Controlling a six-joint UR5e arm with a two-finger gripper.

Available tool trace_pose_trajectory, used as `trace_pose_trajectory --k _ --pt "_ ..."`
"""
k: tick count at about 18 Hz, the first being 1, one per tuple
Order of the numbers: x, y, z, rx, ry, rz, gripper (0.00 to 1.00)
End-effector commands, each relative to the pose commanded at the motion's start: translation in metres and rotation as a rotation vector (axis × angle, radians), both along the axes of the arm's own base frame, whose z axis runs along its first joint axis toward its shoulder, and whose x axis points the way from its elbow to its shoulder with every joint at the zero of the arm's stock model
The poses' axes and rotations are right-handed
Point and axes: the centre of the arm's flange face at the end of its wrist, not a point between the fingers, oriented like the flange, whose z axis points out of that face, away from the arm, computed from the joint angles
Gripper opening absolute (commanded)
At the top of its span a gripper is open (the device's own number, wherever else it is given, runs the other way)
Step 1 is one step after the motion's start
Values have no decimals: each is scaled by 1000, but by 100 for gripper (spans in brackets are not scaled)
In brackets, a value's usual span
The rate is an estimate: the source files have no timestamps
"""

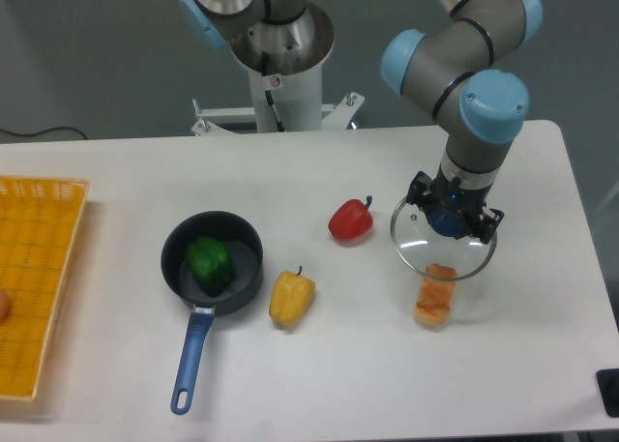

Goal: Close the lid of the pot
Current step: 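Lift the clear glass lid by its blue knob off the jar, then carry the glass lid over to the dark saucepan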

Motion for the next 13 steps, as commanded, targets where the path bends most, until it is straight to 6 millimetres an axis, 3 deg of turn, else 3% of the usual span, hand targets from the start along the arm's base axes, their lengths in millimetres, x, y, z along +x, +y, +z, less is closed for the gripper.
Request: trace_pose_trajectory --k 8,13 --pt "7 7 3 -2 2 -6 55" --pt "28 19 12 -4 4 -32 55"
